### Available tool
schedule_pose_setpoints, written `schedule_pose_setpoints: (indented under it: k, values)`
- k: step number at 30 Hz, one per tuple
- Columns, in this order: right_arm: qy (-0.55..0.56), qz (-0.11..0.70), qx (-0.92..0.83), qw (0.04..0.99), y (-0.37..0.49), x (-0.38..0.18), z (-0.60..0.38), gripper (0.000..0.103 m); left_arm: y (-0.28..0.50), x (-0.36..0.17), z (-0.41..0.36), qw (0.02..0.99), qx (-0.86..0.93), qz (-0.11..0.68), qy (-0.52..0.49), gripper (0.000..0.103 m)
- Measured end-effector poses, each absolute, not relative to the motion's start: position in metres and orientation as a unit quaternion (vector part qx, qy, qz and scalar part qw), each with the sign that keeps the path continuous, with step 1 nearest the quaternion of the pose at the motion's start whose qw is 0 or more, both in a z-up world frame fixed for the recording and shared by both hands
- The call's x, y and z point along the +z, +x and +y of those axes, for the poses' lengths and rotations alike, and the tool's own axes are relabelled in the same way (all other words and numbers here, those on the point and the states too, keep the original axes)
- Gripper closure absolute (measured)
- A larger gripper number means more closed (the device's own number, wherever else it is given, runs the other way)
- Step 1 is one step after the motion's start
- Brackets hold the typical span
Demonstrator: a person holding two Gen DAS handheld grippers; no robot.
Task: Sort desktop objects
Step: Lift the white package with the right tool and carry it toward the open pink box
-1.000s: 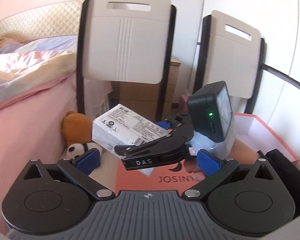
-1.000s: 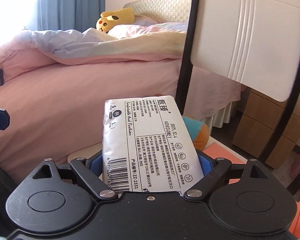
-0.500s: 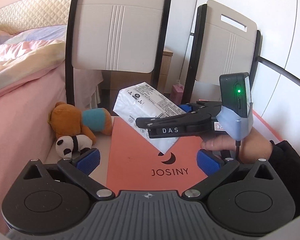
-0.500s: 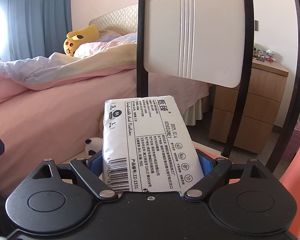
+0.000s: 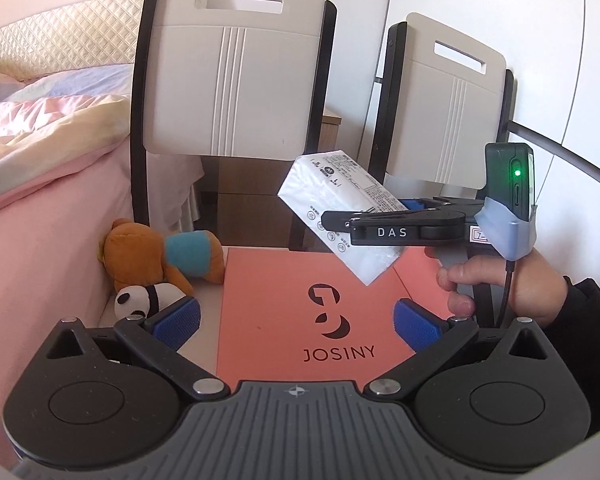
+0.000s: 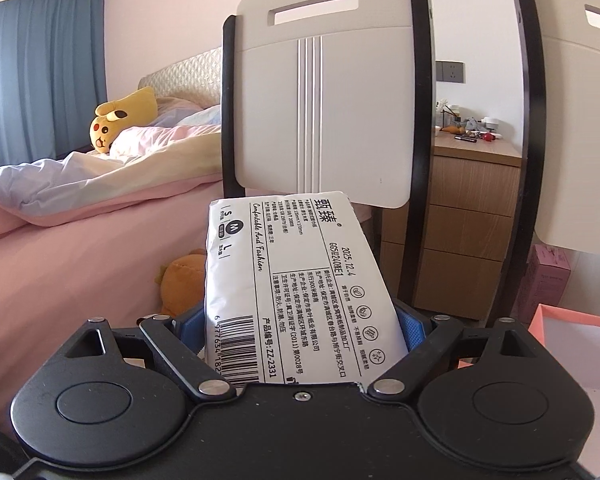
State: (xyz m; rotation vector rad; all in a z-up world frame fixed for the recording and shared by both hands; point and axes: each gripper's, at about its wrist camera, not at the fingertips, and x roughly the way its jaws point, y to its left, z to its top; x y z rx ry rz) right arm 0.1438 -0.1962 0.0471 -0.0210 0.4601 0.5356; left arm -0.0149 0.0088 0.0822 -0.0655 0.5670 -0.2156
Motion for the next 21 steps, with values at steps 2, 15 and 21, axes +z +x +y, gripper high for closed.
schedule_pose_setpoints:
  k: [2,15,21]
  values:
    - [-0.01,0.222,0.253,0.942,0.143,0.049,-0.202,0.014,-0.014,0.083,0.009,0.954,-0.107,0.279,-0.036,0.0]
    - [-0.005,0.208,0.22,0.953,0.136,0.05,-0.23,0.014,-0.008,0.081,-0.002,0.95,-0.124,0.282,-0.043,0.0]
    - [-0.001,0.21,0.206,0.956,0.134,0.049,-0.246,0.021,-0.007,0.08,-0.011,0.95,-0.133,0.282,-0.037,0.0]
